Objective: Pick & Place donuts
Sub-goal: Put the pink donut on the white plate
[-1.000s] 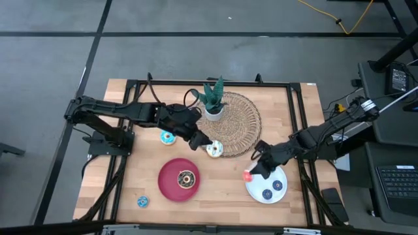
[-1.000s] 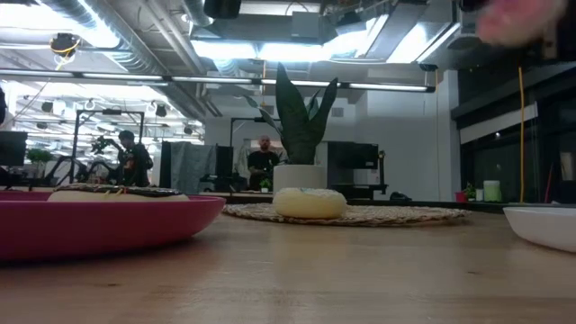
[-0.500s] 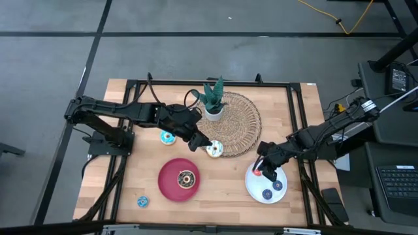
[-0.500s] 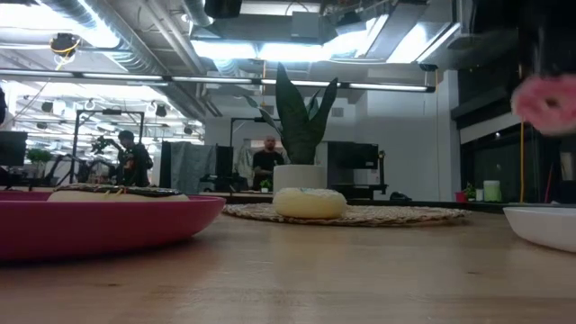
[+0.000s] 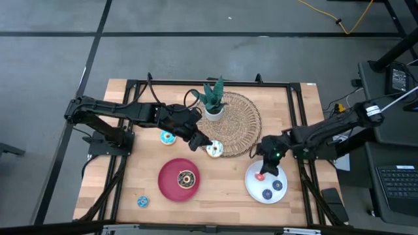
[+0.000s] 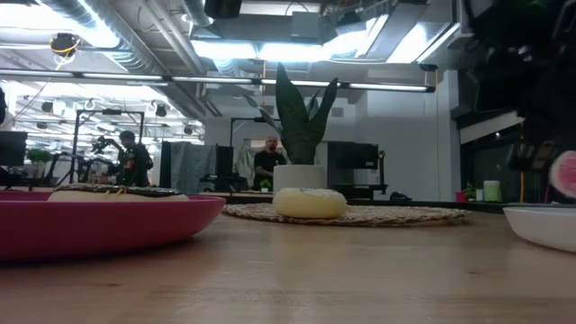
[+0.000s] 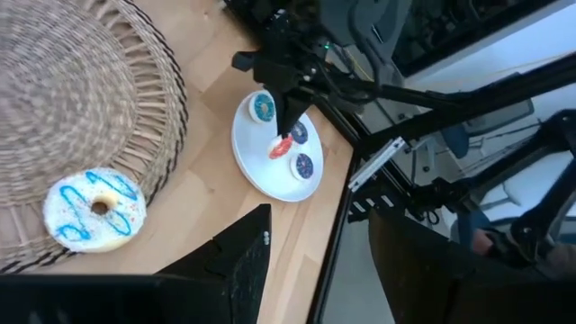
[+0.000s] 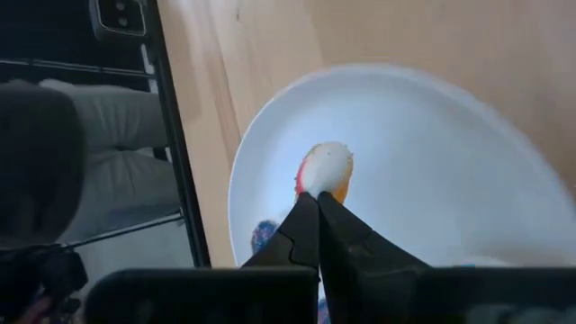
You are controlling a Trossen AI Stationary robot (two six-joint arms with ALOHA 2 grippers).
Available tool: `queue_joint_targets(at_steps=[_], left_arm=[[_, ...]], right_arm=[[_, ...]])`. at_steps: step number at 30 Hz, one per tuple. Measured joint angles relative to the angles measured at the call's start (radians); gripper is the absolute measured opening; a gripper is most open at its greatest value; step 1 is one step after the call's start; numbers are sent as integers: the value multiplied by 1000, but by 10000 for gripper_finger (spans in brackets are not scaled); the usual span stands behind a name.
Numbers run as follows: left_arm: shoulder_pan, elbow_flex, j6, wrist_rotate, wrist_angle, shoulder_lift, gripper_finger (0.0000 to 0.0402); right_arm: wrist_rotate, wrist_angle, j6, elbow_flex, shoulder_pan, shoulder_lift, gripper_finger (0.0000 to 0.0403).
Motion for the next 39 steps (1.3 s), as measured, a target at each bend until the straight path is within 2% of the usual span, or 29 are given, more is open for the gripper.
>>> queue_joint_targets(at_steps=[7, 18, 34, 39], left_arm=[[0, 0, -1, -60, 0, 0, 178], [0, 0, 0, -61, 6, 0, 178], [0, 0, 8, -61, 8, 1, 180], [0, 0, 8, -60, 8, 1, 178]], right_arm=[[-109, -9, -171, -9, -126, 0, 0], [-243, -49, -366, -9, -263, 48, 0], [-297, -38, -432, -9, -279, 176, 0], [-232, -29, -426, -9, -279, 181, 18]])
